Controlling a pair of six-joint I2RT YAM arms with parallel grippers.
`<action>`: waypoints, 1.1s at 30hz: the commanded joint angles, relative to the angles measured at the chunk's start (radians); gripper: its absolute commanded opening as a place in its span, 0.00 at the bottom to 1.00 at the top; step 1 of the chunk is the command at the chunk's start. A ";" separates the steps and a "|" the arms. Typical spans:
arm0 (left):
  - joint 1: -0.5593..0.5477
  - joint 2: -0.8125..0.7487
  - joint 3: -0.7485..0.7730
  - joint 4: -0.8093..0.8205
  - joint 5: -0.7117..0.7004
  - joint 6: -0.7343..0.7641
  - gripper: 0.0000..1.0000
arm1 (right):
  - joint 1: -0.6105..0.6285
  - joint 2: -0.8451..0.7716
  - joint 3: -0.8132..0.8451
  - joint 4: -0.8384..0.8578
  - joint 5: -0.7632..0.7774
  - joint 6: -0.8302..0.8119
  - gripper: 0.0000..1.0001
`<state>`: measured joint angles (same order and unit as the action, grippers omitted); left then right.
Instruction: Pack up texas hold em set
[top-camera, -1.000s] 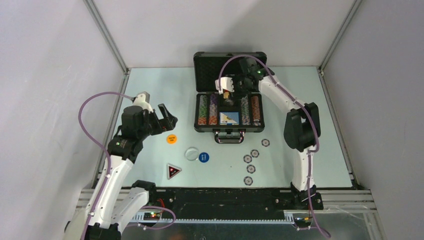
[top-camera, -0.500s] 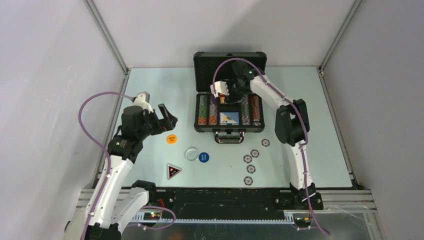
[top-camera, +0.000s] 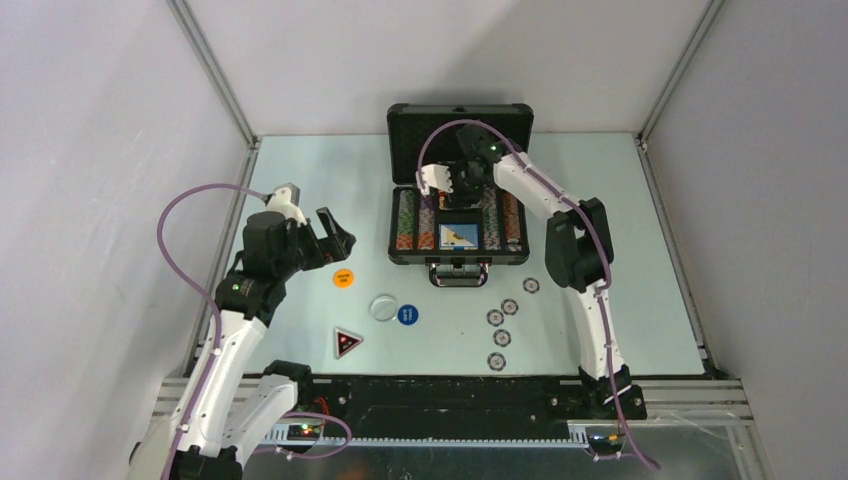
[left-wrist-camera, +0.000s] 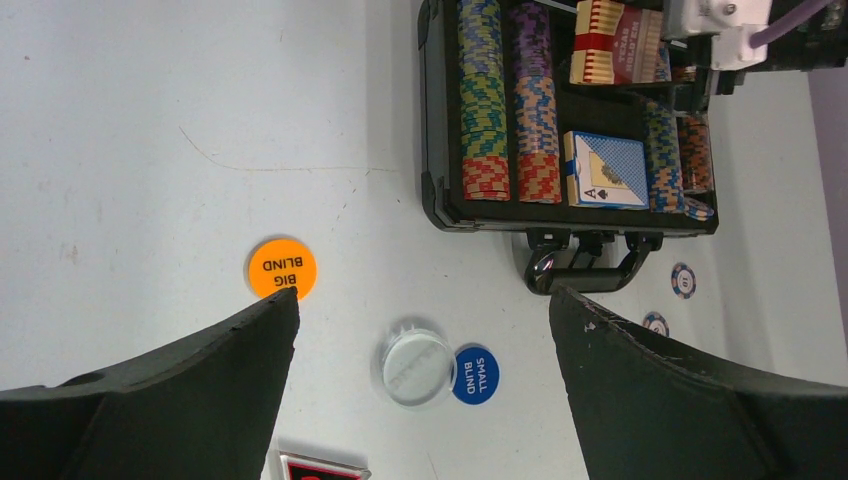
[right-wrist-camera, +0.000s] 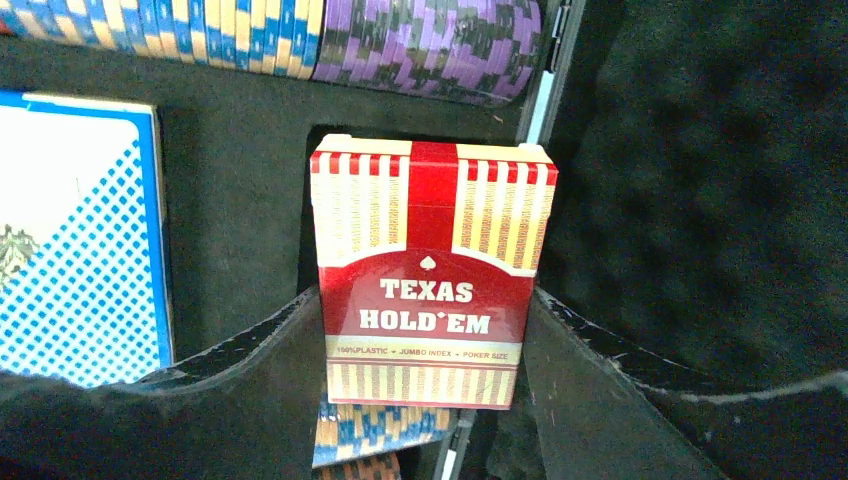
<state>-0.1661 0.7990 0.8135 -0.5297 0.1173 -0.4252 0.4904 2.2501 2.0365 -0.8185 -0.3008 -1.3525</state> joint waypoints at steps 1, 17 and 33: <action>0.009 0.003 -0.011 0.029 0.025 0.017 1.00 | 0.018 0.023 0.062 0.045 0.043 0.064 0.00; 0.011 0.001 -0.011 0.030 0.031 0.017 1.00 | 0.016 0.049 0.081 -0.010 0.129 0.078 0.00; 0.010 0.001 -0.013 0.032 0.033 0.017 1.00 | 0.014 0.076 0.098 -0.103 0.179 0.063 0.02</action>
<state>-0.1646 0.8043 0.8135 -0.5293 0.1352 -0.4252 0.5163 2.3074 2.0876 -0.8364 -0.1818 -1.2785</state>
